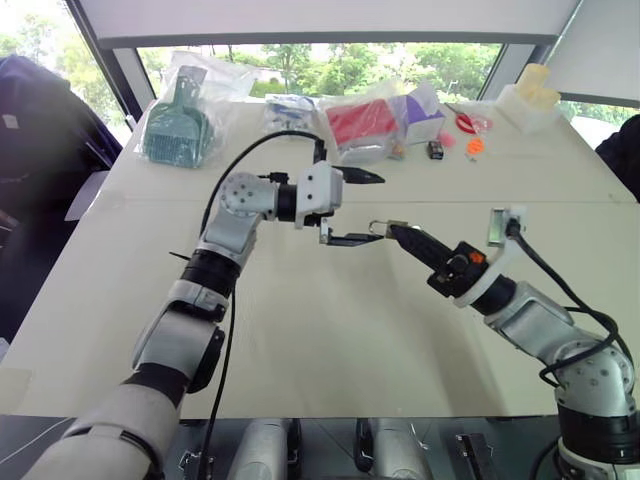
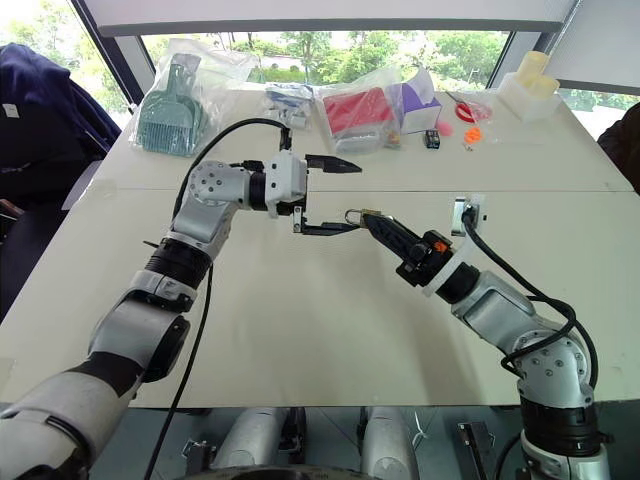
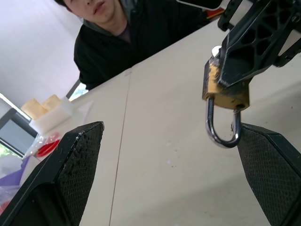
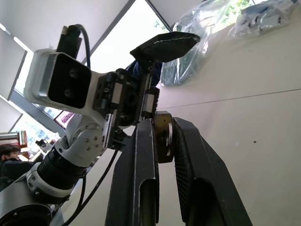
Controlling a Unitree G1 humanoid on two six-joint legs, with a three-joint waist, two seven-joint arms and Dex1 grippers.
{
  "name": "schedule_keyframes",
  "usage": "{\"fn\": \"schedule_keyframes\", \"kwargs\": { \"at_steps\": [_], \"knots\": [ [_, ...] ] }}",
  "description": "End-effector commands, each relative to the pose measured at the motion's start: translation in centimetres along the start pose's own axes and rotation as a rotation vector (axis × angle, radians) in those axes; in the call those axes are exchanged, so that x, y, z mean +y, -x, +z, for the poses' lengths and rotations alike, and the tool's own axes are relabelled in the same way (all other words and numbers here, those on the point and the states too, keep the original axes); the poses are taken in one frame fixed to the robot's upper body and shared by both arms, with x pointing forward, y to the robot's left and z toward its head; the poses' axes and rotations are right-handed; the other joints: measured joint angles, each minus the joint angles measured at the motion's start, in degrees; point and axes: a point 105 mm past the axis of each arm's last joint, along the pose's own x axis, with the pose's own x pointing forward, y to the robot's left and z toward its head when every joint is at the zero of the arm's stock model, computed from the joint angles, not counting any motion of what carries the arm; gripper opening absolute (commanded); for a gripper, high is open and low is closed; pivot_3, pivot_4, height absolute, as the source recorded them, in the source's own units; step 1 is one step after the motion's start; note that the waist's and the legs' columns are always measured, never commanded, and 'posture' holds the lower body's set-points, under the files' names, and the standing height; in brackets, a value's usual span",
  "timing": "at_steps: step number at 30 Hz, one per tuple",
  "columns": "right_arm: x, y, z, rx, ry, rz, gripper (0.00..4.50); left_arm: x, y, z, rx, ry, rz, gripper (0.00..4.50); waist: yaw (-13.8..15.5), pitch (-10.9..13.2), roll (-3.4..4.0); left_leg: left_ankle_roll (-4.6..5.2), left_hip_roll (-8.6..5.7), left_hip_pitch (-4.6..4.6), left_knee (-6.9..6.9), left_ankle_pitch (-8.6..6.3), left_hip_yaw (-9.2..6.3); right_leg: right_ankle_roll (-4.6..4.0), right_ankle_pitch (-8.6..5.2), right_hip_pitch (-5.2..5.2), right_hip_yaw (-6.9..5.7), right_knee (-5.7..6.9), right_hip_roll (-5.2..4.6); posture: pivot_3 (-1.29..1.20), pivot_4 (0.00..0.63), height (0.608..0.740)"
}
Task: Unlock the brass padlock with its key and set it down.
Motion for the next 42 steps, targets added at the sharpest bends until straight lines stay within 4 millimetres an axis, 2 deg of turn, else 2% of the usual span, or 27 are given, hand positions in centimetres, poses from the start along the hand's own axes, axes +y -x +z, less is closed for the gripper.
{"fn": "schedule_keyframes", "kwargs": {
  "at_steps": [1,11,26,31,34,36,39,42],
  "knots": [
    [1.6,0.2,0.8,-0.033,0.024,0.047,0.0,1.4,-0.2,1.2,-0.019,-0.066,0.034,4.49,0.0,0.0,0.0,0.0,0.0,0.0,0.0,0.0,0.0,0.0,0.0,0.0,0.0,0.0,0.0,0.0,0.15,0.735],
    [2.1,0.0,-0.3,-0.023,-0.005,0.055,0.0,2.5,-0.6,1.1,-0.011,-0.091,0.099,4.49,-0.1,0.0,0.0,0.0,0.01,0.0,0.0,0.0,0.0,0.01,0.0,0.0,0.0,0.0,0.0,0.0,0.15,0.735],
    [1.7,-0.1,-0.9,-0.014,-0.034,0.042,0.0,2.4,-0.7,1.1,-0.034,-0.071,0.131,4.49,-0.1,0.0,0.0,0.0,0.01,0.0,0.0,0.0,0.0,0.0,0.0,-0.01,0.0,0.0,0.0,0.0,0.15,0.735],
    [1.3,-0.1,-0.9,-0.023,-0.05,0.033,0.0,1.9,0.1,-0.3,0.038,-0.062,0.118,4.49,-0.1,0.0,0.0,0.0,0.01,0.0,0.0,0.0,0.0,0.0,0.0,-0.01,0.0,0.01,0.0,0.0,0.15,0.735],
    [-0.5,0.1,-1.0,-0.043,-0.094,-0.025,0.0,2.0,2.1,-2.0,0.116,0.01,0.155,4.49,-0.2,0.0,0.0,0.0,0.01,0.01,0.0,0.0,0.0,0.01,0.01,-0.01,0.0,0.01,0.0,0.0,0.15,0.735],
    [-2.6,0.2,-1.9,-0.033,-0.134,-0.099,0.0,1.6,3.3,-2.5,0.138,0.069,0.162,4.49,-0.3,0.0,0.0,0.0,0.01,0.01,-0.01,0.0,0.0,0.01,0.01,-0.02,0.0,0.02,0.0,0.0,0.15,0.735],
    [-5.2,-0.5,-3.4,0.0,-0.2,-0.147,0.0,-0.1,4.9,-2.1,0.134,0.178,0.127,4.49,-1.0,0.0,0.01,0.0,0.02,0.01,-0.03,0.0,0.01,0.02,0.01,-0.03,0.0,0.07,0.0,0.0,0.15,0.735],
    [-7.0,-1.3,-3.9,0.018,-0.253,-0.158,0.0,-2.4,6.0,-1.0,0.134,0.288,0.083,4.49,-1.8,0.0,0.05,-0.02,0.02,0.0,-0.03,0.01,0.01,0.02,0.01,-0.03,0.03,0.13,0.0,0.0,0.15,0.735]
  ]
}}
